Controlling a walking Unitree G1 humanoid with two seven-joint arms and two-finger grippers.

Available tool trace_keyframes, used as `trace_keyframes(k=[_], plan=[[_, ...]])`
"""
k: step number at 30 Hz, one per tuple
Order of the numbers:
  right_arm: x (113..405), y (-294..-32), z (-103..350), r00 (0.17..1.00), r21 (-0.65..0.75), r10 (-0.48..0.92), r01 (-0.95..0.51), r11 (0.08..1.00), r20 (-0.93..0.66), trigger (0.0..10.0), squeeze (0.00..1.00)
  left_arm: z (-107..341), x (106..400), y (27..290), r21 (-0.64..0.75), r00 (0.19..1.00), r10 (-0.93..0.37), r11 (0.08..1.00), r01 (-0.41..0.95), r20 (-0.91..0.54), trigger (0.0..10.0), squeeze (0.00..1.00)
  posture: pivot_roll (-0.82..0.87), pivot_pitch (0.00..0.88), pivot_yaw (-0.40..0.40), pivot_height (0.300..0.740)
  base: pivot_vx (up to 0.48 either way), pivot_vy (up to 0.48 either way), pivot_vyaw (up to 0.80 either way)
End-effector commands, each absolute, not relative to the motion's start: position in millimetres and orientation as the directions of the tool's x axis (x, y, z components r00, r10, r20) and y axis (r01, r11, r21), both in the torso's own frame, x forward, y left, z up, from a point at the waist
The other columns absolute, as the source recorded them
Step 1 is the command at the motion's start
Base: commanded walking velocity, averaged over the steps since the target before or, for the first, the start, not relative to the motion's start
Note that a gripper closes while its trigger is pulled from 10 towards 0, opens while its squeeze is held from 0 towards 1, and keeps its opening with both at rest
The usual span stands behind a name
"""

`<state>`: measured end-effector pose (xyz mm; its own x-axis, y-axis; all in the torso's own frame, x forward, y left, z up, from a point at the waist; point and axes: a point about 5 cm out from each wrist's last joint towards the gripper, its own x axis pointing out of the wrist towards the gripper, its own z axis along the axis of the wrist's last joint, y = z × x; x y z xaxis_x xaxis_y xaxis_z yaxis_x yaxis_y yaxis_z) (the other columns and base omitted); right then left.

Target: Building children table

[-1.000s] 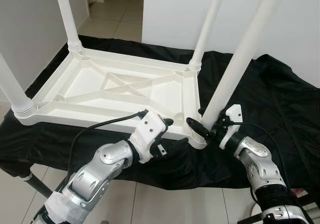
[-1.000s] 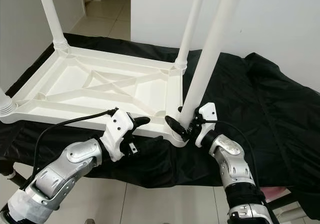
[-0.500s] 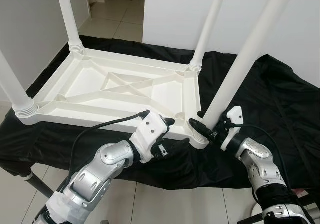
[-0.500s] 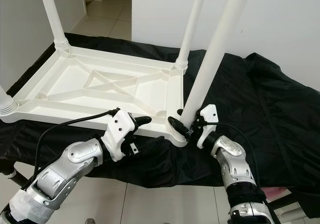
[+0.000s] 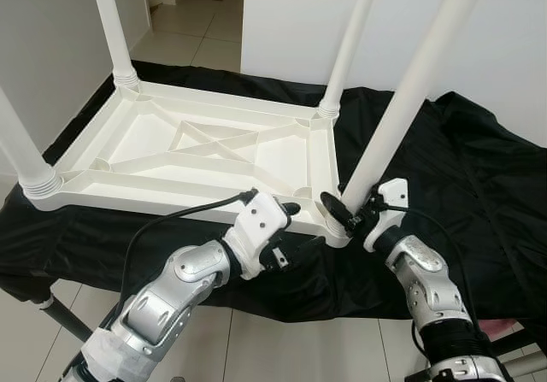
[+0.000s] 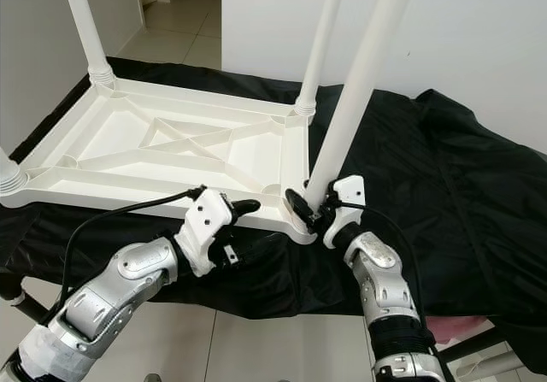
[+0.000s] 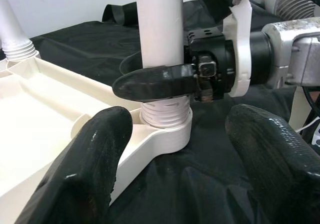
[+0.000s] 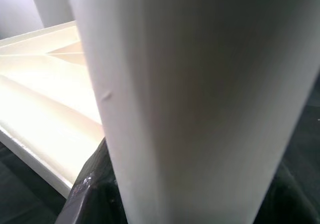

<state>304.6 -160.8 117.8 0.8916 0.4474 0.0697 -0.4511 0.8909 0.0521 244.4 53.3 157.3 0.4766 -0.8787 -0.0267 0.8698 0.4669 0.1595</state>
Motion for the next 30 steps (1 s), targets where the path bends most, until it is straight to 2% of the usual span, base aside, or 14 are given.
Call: trace_keyframes(k=[1, 2, 4, 5, 6, 9, 10, 16, 25, 26, 27, 28, 30], plan=[[305, -162, 119, 0.916, 0.084, 0.395, -0.400, 0.912, 0.075, 10.0, 0.00, 153, 242, 51, 0.157, 0.431, -0.901, 0.420, 0.894, -0.049, 10.0, 0.00, 0.01, 0.000, -0.095, 0.740, 0.000, 0.000, 0.00], [302, -155, 118, 0.938, 0.102, 0.338, -0.344, 0.933, 0.070, 10.0, 0.00, 153, 242, 52, 0.156, 0.433, -0.900, 0.421, 0.893, -0.048, 10.0, 0.00, 0.01, 0.000, -0.095, 0.740, 0.000, 0.000, 0.00], [302, -155, 118, 0.938, 0.102, 0.338, -0.344, 0.933, 0.070, 10.0, 0.00, 153, 242, 52, 0.156, 0.433, -0.900, 0.421, 0.893, -0.048, 10.0, 0.00, 0.01, 0.000, -0.095, 0.740, 0.000, 0.000, 0.00], [299, -149, 116, 0.962, 0.117, 0.268, -0.272, 0.955, 0.050, 10.0, 0.00, 153, 242, 52, 0.154, 0.435, -0.899, 0.424, 0.893, -0.047, 10.0, 0.00, 0.01, 0.000, -0.097, 0.740, 0.000, 0.000, 0.00], [299, -149, 116, 0.962, 0.117, 0.268, -0.272, 0.955, 0.050, 10.0, 0.00, 153, 242, 52, 0.154, 0.435, -0.899, 0.424, 0.893, -0.047, 10.0, 0.00, 0.01, 0.000, -0.097, 0.740, 0.000, 0.000, 0.00], [289, -141, 111, 1.000, 0.139, 0.015, -0.014, 0.990, -0.003, 10.0, 0.00, 152, 242, 51, 0.147, 0.443, -0.896, 0.433, 0.890, -0.042, 10.0, 0.00, 0.01, 0.000, -0.105, 0.740, 0.000, 0.000, 0.00], [288, -140, 111, 1.000, 0.134, -0.027, 0.028, 0.991, -0.012, 10.0, 0.00, 152, 241, 51, 0.144, 0.445, -0.895, 0.435, 0.889, -0.041, 10.0, 0.00, 0.01, 0.000, -0.105, 0.740, 0.000, 0.000, 0.00], [279, -128, 105, 0.998, 0.151, -0.053, 0.057, 0.987, -0.032, 10.0, 0.00, 152, 240, 52, 0.132, 0.452, -0.891, 0.444, 0.886, -0.039, 10.0, 0.00, 0.03, 0.000, -0.120, 0.740, 0.000, 0.000, 0.00], [278, -128, 114, 0.998, 0.148, -0.066, 0.066, 0.987, -0.004, 10.0, 0.00, 152, 239, 52, 0.134, 0.445, -0.895, 0.437, 0.890, -0.039, 10.0, 0.00, 0.03, 0.000, -0.117, 0.740, 0.000, 0.000, 0.00], [278, -128, 116, 0.998, 0.150, -0.057, 0.055, 0.987, 0.005, 10.0, 0.21, 152, 240, 51, 0.137, 0.445, -0.895, 0.436, 0.890, -0.039, 10.0, 0.00, 0.02, 0.000, -0.116, 0.740, 0.000, 0.000, 0.00], [278, -128, 117, 0.999, 0.151, -0.053, 0.051, 0.987, 0.010, 10.0, 0.21, 152, 240, 51, 0.139, 0.444, -0.895, 0.436, 0.889, -0.040, 10.0, 0.00, 0.02, 0.000, -0.117, 0.740, 0.000, 0.000, 0.00], [277, -128, 119, 0.999, 0.166, -0.032, 0.028, 0.986, 0.023, 10.0, 1.00, 152, 240, 51, 0.140, 0.444, -0.895, 0.435, 0.890, -0.040, 10.0, 0.00, 0.02, 0.000, -0.116, 0.740, 0.000, 0.000, 0.00], [277, -130, 123, 0.999, 0.179, -0.009, -0.001, 0.984, 0.053, 10.0, 1.00, 152, 240, 50, 0.139, 0.440, -0.897, 0.432, 0.891, -0.038, 10.0, 0.00, 0.02, 0.000, -0.116, 0.740, 0.000, 0.000, 0.00]])
